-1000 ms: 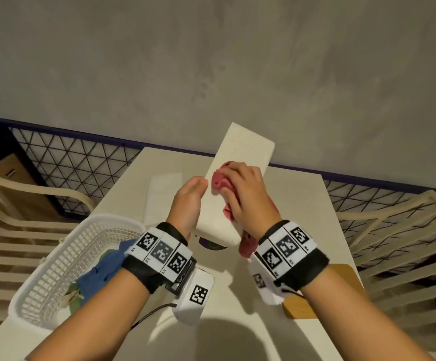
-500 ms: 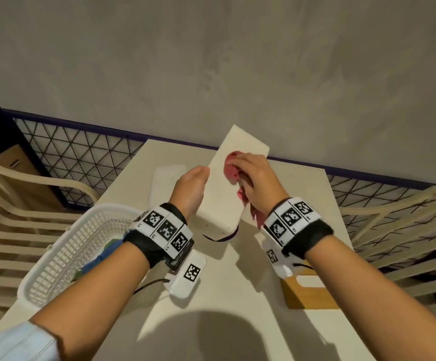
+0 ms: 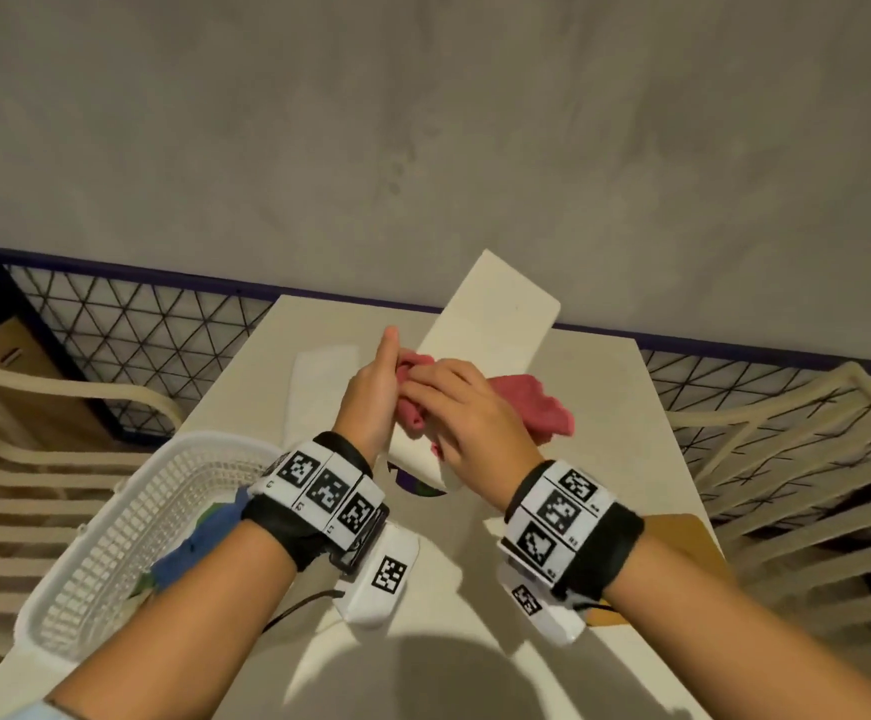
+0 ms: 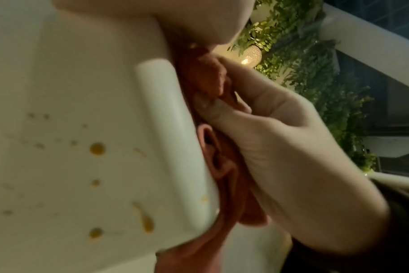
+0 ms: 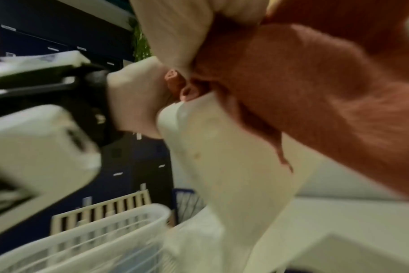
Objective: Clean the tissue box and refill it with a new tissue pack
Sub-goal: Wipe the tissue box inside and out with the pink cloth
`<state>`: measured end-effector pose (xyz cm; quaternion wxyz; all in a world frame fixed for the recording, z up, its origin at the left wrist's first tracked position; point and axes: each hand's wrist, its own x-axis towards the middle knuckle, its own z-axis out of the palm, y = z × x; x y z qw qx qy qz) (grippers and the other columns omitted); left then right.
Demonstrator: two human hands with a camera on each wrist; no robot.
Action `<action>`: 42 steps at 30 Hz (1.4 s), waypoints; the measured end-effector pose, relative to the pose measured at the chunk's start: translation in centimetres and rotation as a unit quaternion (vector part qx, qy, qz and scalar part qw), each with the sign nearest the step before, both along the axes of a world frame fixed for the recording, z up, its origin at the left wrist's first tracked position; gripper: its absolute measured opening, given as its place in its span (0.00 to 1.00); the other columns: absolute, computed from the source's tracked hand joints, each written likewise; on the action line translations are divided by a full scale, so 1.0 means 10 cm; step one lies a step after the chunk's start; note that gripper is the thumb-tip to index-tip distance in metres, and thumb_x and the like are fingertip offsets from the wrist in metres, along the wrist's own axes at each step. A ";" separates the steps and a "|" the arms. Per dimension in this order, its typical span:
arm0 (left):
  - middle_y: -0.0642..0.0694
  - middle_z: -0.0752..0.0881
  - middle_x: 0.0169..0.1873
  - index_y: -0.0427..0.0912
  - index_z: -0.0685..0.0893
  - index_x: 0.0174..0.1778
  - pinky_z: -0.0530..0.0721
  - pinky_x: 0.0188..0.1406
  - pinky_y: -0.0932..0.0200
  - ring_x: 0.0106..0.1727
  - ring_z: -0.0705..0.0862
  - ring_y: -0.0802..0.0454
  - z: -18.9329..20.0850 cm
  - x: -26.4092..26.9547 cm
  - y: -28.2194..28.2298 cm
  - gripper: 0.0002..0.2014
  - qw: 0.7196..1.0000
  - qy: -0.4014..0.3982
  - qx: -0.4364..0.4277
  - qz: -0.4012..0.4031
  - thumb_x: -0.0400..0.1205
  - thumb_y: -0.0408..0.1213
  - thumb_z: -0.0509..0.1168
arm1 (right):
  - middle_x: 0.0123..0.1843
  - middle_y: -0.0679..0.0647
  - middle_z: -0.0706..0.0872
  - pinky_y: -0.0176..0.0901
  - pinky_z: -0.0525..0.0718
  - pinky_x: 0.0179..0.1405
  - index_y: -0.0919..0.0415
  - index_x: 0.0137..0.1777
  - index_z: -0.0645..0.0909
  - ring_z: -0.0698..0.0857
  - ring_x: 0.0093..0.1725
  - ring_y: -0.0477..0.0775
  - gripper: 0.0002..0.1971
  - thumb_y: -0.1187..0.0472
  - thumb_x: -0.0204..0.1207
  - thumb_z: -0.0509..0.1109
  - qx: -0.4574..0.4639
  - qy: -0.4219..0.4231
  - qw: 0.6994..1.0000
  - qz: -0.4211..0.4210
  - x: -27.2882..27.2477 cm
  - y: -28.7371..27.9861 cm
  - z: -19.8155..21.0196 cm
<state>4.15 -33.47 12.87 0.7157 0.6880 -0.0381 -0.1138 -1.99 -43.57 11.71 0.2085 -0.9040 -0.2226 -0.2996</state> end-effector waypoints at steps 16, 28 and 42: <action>0.45 0.79 0.30 0.43 0.76 0.29 0.75 0.43 0.54 0.39 0.77 0.48 -0.05 -0.07 -0.07 0.16 0.998 -0.054 0.034 -0.013 0.83 0.42 0.58 | 0.64 0.59 0.81 0.48 0.71 0.61 0.59 0.60 0.77 0.69 0.58 0.56 0.24 0.74 0.63 0.71 -0.020 0.079 0.991 -0.106 0.01 -0.22 0.01; 0.40 0.83 0.50 0.42 0.80 0.44 0.76 0.60 0.51 0.53 0.80 0.47 0.19 0.11 -0.03 0.10 0.999 -0.017 -0.033 0.009 0.84 0.39 0.55 | 0.62 0.57 0.83 0.41 0.64 0.54 0.60 0.60 0.78 0.66 0.52 0.55 0.17 0.65 0.72 0.57 -0.040 0.091 0.995 -0.023 -0.13 -0.06 0.08; 0.50 0.73 0.25 0.43 0.68 0.29 0.68 0.26 0.70 0.26 0.71 0.63 0.16 -0.20 0.08 0.16 0.957 -0.239 0.163 -0.027 0.83 0.43 0.57 | 0.73 0.55 0.71 0.37 0.60 0.65 0.61 0.70 0.71 0.66 0.66 0.59 0.22 0.72 0.76 0.61 0.068 0.062 0.977 -0.193 0.18 -0.32 0.50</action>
